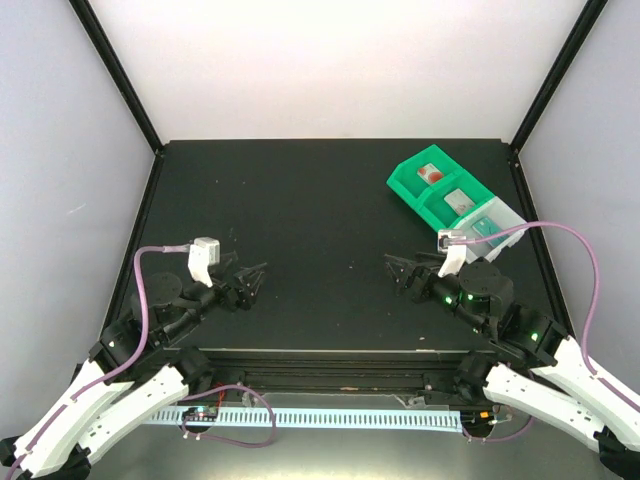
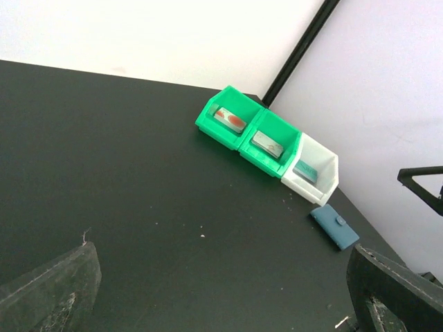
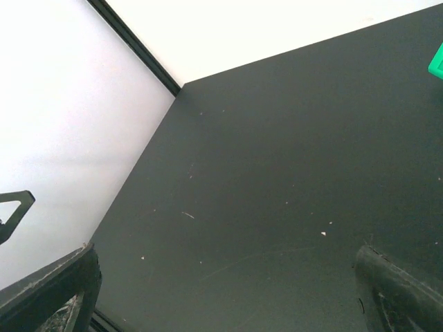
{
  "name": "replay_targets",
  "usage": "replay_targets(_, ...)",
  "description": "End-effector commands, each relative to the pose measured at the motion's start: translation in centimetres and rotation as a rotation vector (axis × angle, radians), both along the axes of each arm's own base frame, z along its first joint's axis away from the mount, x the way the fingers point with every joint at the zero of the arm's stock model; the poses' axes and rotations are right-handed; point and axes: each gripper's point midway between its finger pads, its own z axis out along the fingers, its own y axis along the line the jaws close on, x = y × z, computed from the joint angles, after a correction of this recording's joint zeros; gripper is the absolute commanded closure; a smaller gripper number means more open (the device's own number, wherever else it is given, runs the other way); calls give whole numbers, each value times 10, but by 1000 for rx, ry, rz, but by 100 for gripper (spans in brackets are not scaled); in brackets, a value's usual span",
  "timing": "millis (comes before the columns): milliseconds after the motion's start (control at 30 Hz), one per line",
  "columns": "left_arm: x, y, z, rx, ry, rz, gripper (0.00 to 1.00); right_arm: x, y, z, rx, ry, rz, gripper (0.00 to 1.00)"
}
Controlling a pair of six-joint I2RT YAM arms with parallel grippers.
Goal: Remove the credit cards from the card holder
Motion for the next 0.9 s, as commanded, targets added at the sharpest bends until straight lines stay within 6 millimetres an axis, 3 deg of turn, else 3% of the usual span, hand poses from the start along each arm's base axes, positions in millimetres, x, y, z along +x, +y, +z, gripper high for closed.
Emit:
replay_targets(0,-3,-3,14,-15,-60,-29,1,4,-4,-4,1,1,-34,0)
replay_targets(433,8,25,13,141,-46,108,1,36,-74,-79,-314,213,-542,0)
replay_targets(533,10,21,4,164,-27,99,1,42,-88,-96,-363,264,-616,0)
replay_targets(733,8,4,-7,193,-32,6,1,55,-136,-145,-380,409,-761,0)
replay_targets(867,9,6,-6,204,-54,13,1,57,-166,-160,-357,453,-853,0)
